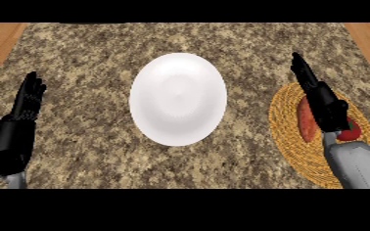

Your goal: Pick the tomato from the placemat and place it in the plate

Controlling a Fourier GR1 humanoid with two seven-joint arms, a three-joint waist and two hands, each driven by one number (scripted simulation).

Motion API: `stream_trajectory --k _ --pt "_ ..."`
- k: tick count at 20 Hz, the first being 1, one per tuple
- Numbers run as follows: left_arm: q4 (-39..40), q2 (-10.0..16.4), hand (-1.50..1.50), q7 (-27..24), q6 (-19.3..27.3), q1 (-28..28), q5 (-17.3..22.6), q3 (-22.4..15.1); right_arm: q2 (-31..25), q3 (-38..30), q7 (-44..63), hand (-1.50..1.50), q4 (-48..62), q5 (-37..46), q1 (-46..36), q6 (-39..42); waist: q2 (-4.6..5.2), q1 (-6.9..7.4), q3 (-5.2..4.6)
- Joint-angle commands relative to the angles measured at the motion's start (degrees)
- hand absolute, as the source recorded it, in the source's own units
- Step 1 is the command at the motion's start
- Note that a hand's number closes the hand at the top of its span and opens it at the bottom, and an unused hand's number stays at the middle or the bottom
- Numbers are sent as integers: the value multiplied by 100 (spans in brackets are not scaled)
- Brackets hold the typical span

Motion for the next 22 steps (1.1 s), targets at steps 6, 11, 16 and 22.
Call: stream_trajectory --k 6,11,16,22 --pt "104 112 0 634 -613 -1307 354 -159 141 361 -647 150 -364 -802 -697 1860 7 94 71" --pt "271 151 0 898 -972 -1350 772 -66 -171 733 -217 150 368 1965 354 -808 -4 24 67" --pt "141 97 0 1182 -825 -1515 646 -129 511 -222 -1956 -150 422 438 835 -687 -20 12 77" --pt "423 -178 0 1077 -827 -1672 423 -214 -161 -833 -1876 -150 -676 277 1117 -356 -39 42 58"
